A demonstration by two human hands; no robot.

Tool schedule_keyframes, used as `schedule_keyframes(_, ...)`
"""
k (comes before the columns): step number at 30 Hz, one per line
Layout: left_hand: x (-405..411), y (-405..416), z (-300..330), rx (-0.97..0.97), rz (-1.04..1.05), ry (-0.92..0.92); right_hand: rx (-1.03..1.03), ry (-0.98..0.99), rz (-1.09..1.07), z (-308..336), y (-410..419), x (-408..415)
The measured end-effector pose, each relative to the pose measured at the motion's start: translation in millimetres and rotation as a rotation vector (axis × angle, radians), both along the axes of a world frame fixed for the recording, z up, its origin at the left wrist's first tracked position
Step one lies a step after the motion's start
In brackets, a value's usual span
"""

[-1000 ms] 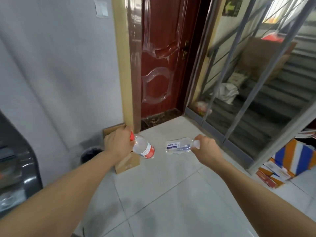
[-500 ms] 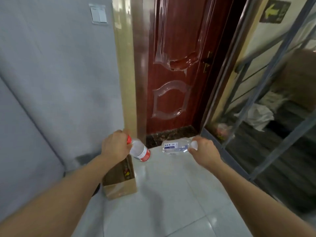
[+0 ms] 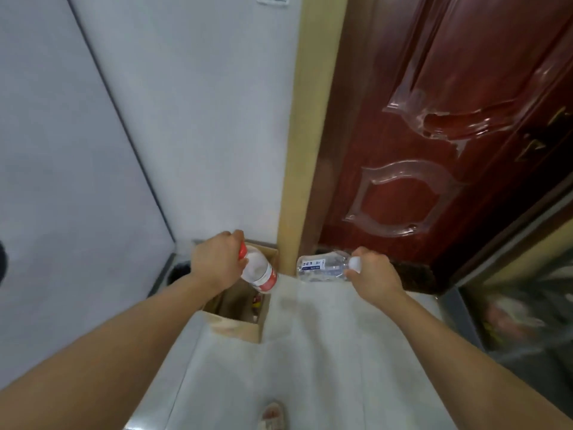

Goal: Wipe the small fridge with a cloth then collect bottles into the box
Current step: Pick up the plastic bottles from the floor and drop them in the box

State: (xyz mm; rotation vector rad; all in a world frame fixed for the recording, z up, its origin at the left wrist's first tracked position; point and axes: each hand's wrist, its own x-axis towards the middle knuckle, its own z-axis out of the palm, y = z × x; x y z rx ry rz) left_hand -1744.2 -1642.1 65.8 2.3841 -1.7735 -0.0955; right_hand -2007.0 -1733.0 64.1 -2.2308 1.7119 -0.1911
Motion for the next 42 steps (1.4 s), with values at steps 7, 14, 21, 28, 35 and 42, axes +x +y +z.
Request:
schedule_keyframes(7,45.2,-64.2,-46.1,-0.010,0.252,0.067,0.018,0.082,0.217,-13.7,-98.8,67.2)
schedule_keyframes(14,87.0,-113.2,-75.3,0.043,0.464,0.144,0.101,0.127,0.339,-44.3,-192.9,138.7)
schedule_keyframes(21,112.4,-132.1,-105.0,0.136,0.746,0.211,0.118,0.166,0.576,-88.6,-251.9,226.8)
schedule_keyframes(28,114.8,-164.9,-171.9,0.073,1.127,0.350,0.129,0.269,0.863,-153.2,-311.1,310.2)
schedule_keyframes(35,93.8,-213.0,-264.6,0.079,1.352,0.521,0.222,0.412,1.016,-250.3,-360.1,339.1)
schedule_keyframes(42,86.7,-247.0,-403.5,0.020,1.469,0.582,0.315,0.385,0.922,-397.0,-377.9,358.5)
